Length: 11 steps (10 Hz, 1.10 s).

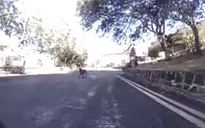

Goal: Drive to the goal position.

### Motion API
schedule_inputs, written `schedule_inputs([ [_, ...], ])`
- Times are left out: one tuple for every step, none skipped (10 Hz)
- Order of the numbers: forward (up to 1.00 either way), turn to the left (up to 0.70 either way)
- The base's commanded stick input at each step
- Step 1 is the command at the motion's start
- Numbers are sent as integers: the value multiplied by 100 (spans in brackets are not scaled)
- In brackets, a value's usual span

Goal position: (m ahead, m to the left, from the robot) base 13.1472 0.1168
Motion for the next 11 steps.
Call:
schedule_inputs([
  [50,0],
  [50,0],
  [50,0],
  [50,0],
  [50,0],
  [50,0],
  [50,0],
  [50,0],
  [50,0],
  [50,0],
  [50,0],
])
